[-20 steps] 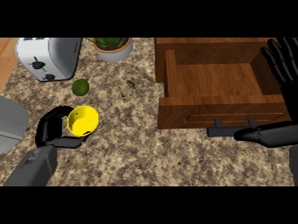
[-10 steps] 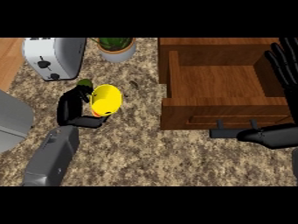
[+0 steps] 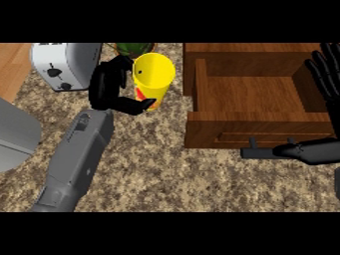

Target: Pick up the cup, place it into the drawer and close the drawer

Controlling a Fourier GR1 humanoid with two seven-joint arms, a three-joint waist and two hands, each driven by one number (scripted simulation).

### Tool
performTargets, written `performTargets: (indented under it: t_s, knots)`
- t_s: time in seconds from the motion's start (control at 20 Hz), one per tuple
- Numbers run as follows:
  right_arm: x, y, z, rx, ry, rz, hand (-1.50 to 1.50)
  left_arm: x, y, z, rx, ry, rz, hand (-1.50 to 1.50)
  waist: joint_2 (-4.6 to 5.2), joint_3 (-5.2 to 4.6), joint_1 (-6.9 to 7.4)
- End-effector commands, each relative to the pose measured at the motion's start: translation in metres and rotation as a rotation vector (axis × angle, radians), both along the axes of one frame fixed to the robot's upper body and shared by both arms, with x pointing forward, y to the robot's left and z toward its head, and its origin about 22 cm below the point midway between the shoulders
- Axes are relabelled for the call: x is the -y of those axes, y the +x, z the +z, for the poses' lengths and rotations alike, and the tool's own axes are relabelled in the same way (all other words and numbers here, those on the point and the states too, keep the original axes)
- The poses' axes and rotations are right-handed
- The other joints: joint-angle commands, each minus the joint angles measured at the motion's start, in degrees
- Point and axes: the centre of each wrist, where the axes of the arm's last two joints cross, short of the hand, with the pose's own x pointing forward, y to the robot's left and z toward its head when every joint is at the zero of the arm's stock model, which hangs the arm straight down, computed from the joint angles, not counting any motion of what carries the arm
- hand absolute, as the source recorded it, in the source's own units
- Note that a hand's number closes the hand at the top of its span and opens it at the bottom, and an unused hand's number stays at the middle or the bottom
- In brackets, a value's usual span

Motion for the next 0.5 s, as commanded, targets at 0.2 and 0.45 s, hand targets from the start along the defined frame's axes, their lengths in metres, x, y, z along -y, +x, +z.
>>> performTargets:
  t_s: [0.2,0.45]
  knots:
    - [0.001,-0.003,0.001,0.031,0.0,0.012,-1.5,0.071,0.013,0.091,0.02,0.083,-0.012,1.5,0.19,-0.05,-1.12]
    - [-0.011,0.007,0.005,0.027,-0.009,0.0,-1.5,0.11,0.029,0.162,-0.039,0.12,0.007,1.5,0.47,-0.04,-1.35]
